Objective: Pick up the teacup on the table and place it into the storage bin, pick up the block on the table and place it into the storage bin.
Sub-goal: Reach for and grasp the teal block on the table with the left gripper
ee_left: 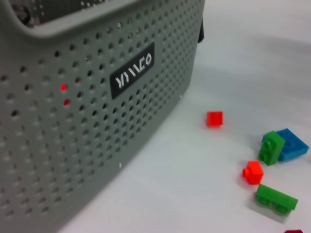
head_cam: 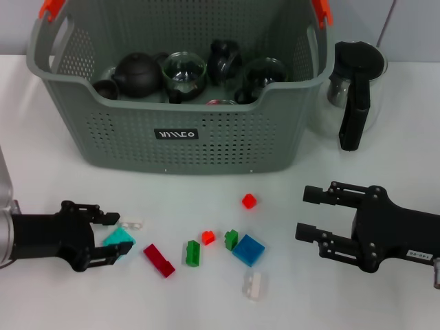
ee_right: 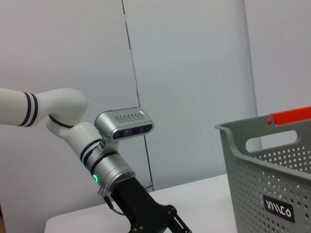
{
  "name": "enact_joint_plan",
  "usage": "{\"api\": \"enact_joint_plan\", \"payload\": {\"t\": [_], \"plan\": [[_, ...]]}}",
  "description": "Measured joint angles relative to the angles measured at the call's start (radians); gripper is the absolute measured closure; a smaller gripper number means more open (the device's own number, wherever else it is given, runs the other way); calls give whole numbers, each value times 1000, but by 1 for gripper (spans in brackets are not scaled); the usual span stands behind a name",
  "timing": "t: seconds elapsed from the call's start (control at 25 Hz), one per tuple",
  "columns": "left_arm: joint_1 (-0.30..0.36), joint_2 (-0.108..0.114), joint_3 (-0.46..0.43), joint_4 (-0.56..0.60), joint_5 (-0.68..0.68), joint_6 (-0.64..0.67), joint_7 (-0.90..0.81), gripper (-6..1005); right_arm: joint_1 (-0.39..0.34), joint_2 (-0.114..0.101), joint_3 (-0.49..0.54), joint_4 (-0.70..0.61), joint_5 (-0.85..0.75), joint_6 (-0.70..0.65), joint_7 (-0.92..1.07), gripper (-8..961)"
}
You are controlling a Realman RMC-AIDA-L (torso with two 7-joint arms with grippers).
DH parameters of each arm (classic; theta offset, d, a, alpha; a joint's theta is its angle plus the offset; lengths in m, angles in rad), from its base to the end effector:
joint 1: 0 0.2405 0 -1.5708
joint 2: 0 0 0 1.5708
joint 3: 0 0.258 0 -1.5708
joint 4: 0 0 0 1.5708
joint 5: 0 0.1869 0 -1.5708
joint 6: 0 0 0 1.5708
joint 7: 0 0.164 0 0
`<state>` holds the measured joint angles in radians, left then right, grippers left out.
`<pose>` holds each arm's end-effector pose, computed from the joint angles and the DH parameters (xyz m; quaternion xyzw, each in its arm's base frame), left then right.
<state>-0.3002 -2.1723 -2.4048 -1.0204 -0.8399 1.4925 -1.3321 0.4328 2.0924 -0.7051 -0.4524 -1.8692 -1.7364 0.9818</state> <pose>-0.3107 0.2701 -0.0156 -0.9634 -0.1883 -0.0416 0.1862 0.2399 0.2599 -0.0390 -0.9248 0.1190 0.3473 0.0999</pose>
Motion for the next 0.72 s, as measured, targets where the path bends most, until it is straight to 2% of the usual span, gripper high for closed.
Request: {"api": "enact_joint_plan", "payload": {"t": [0.36,0.72], "plan": [[24,-2,43,7,2,-65,11,441,1,0,3,0,-1,0,0,326],[24,-3,44,14,2,-99,11,447,0,0,3,0,-1,0,0,325]]}}
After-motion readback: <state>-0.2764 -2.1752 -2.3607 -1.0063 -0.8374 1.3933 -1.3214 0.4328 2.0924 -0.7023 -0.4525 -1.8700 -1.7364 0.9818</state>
